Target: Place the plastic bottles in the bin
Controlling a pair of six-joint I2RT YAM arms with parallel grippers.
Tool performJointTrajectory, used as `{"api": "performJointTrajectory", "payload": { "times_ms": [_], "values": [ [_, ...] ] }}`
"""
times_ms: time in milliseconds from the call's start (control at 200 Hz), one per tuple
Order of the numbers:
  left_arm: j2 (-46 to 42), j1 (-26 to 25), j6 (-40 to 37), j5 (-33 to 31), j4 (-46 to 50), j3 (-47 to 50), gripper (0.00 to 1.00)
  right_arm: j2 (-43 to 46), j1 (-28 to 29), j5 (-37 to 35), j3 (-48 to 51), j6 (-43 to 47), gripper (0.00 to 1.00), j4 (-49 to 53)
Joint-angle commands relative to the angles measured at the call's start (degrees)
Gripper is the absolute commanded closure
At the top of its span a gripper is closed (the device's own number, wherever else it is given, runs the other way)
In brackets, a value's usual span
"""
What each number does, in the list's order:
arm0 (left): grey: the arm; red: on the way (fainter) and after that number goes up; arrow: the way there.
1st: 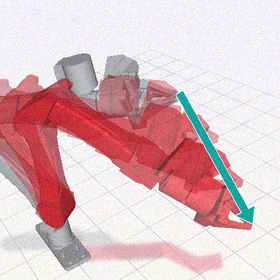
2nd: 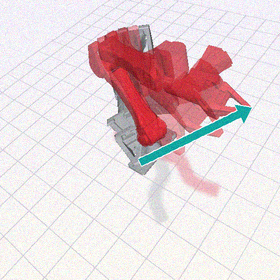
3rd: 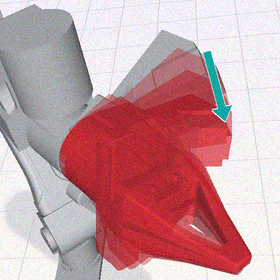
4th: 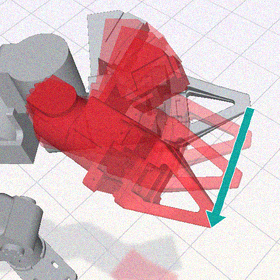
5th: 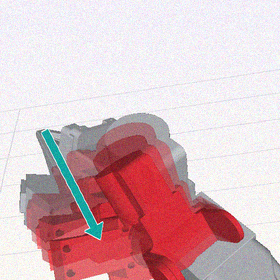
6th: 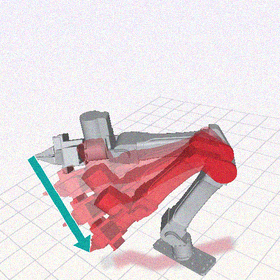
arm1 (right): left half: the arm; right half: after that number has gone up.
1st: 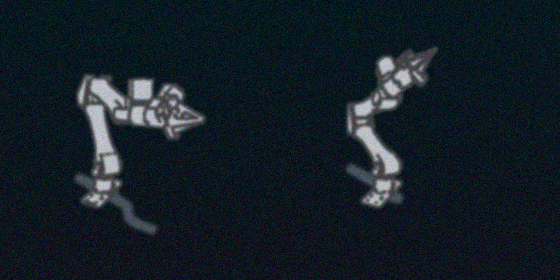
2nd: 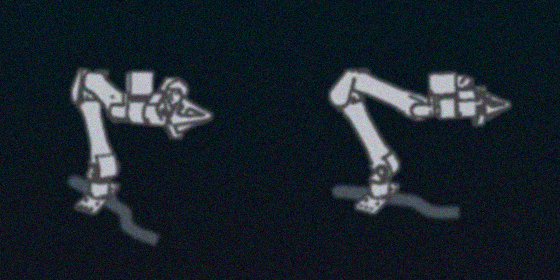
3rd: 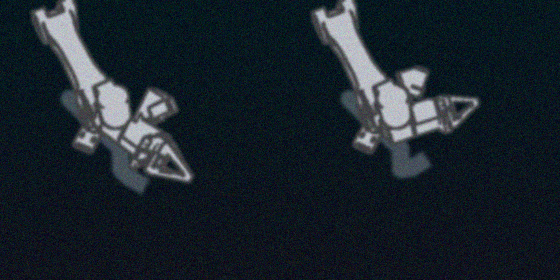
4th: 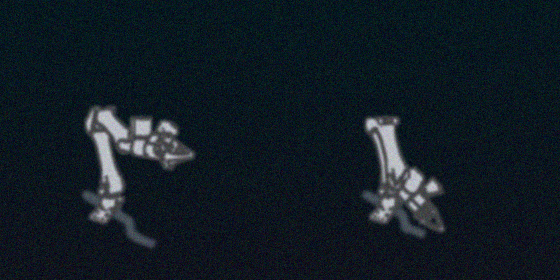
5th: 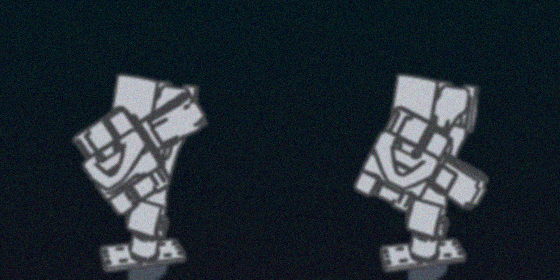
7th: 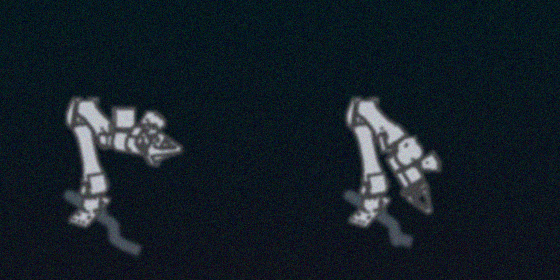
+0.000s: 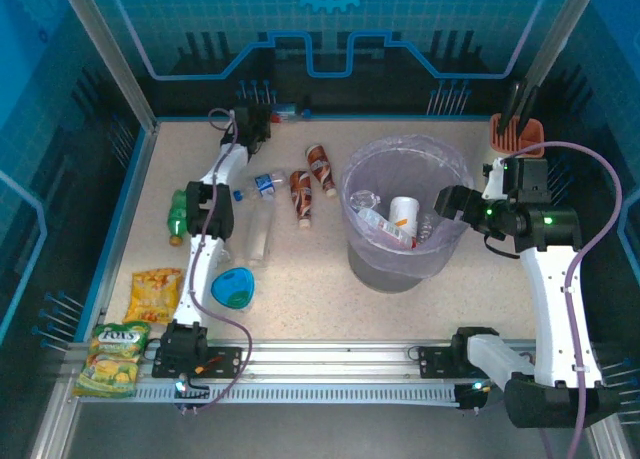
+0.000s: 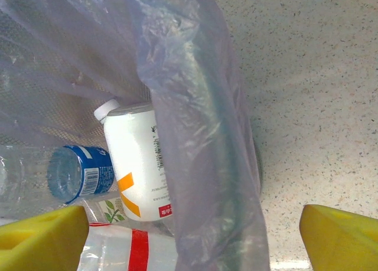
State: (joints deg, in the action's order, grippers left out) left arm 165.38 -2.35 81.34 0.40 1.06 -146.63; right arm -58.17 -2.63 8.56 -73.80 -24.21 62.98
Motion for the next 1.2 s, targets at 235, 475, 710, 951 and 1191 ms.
{"api": "performJointTrajectory", "payload": {
  "times_ms": [235, 475, 710, 951, 1191],
  "values": [
    [-27.28, 1.61, -9.18, 4.38, -14.86, 35.71, 0.50, 0.42, 0.52, 2.18, 0.67, -0.35, 0.07, -1.19],
    [-31.40, 3.87, -11.61, 7.39, -9.64, 38.77, 0.41, -0.01, 0.61, 2.96, -0.20, 0.01, 0.07, -1.11],
    [-17.13, 4.29, -10.25, 11.97, -6.44, 22.92, 0.27, 1.46, 0.88, 2.24, 1.08, -1.25, 0.08, -0.85],
    [-7.76, 3.69, -8.12, 13.53, -4.90, 11.24, 0.22, 1.67, 1.04, 0.76, 1.07, -1.29, 0.08, -0.05],
    [-2.26, 2.71, -7.27, 12.05, -0.93, 3.62, 0.20, 1.56, 1.15, 0.11, 1.22, -1.17, 0.08, 0.12]
  ]
}}
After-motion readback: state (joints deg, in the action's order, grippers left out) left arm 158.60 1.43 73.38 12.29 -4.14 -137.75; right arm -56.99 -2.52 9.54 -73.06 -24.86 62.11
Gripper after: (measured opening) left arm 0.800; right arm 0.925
